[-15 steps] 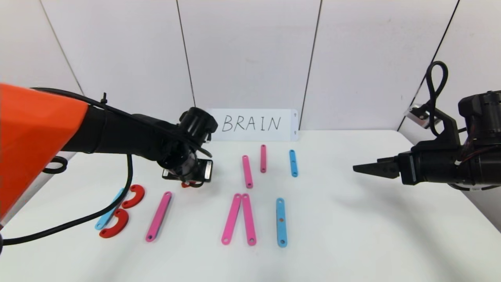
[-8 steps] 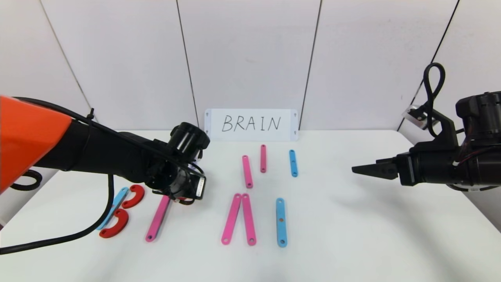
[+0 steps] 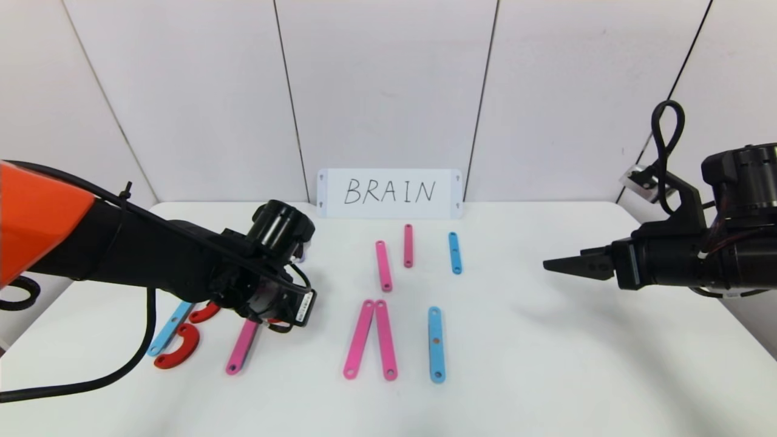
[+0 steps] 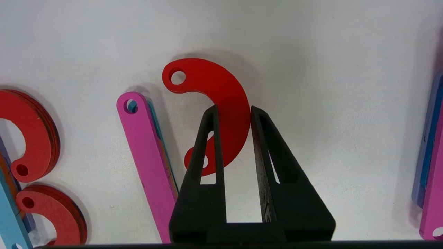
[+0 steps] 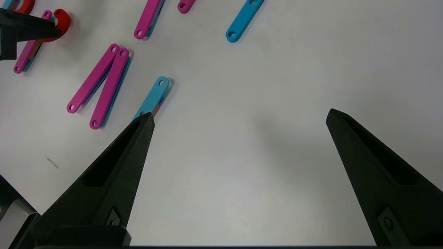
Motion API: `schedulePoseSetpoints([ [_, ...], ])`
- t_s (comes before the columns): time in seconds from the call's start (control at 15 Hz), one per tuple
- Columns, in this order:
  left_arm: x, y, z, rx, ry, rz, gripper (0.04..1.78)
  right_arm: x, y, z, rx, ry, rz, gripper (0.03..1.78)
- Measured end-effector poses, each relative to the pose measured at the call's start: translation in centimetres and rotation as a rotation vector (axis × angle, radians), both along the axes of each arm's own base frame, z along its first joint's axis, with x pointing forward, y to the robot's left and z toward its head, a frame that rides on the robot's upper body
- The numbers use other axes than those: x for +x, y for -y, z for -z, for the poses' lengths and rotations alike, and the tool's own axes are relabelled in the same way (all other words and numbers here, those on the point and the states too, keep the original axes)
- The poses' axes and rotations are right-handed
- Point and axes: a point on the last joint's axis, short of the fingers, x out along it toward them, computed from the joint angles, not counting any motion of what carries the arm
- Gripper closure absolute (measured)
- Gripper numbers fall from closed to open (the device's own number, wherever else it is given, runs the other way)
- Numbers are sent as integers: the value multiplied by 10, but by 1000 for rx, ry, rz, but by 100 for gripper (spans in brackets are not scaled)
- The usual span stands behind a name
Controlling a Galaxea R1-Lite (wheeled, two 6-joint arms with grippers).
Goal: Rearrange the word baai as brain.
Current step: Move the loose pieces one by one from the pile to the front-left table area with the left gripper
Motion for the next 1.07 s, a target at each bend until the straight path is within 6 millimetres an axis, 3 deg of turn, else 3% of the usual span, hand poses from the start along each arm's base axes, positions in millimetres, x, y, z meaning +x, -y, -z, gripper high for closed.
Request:
schedulePoseSetpoints([
  [0.67, 1, -4, 5, 5, -8, -3, 148, 0, 0, 1, 0, -2, 0, 7],
  [0.87, 2, -4, 7, 7, -12, -3, 122, 0, 0, 1, -1, -4, 0, 7],
  [1.07, 2, -4, 7, 9, -11, -1, 71, 0, 0, 1, -1, -3, -1, 7],
])
